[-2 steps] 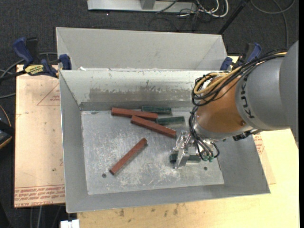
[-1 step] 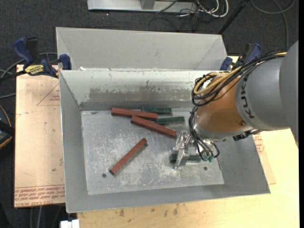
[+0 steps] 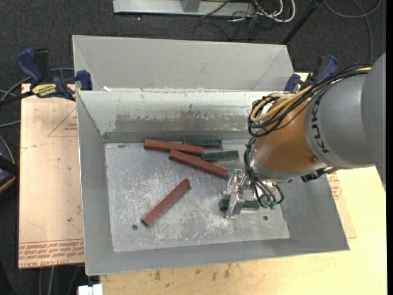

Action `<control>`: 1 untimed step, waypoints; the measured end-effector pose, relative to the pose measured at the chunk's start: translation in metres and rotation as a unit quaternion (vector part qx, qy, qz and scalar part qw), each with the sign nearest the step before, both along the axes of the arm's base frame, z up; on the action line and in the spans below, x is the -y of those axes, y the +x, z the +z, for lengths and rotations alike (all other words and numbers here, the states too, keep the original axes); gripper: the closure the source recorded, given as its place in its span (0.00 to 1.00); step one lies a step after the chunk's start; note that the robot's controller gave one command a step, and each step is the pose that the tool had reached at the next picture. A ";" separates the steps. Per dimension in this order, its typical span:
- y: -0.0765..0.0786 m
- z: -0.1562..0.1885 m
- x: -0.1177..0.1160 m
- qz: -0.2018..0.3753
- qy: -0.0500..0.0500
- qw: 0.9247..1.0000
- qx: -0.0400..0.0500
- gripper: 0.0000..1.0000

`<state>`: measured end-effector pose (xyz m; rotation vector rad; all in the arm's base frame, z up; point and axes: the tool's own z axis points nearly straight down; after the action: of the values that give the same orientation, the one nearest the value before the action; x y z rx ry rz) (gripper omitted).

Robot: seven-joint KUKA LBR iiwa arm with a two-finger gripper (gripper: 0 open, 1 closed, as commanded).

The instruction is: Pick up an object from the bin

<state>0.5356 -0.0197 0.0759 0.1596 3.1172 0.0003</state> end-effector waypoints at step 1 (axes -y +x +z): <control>-0.001 0.005 0.000 0.000 0.000 1.000 -0.005 1.00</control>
Offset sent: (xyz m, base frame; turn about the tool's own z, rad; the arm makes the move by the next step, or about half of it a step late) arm 0.0000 -0.0001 0.0317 0.0000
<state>0.5346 -0.0196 0.0809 0.1592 3.1263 0.0008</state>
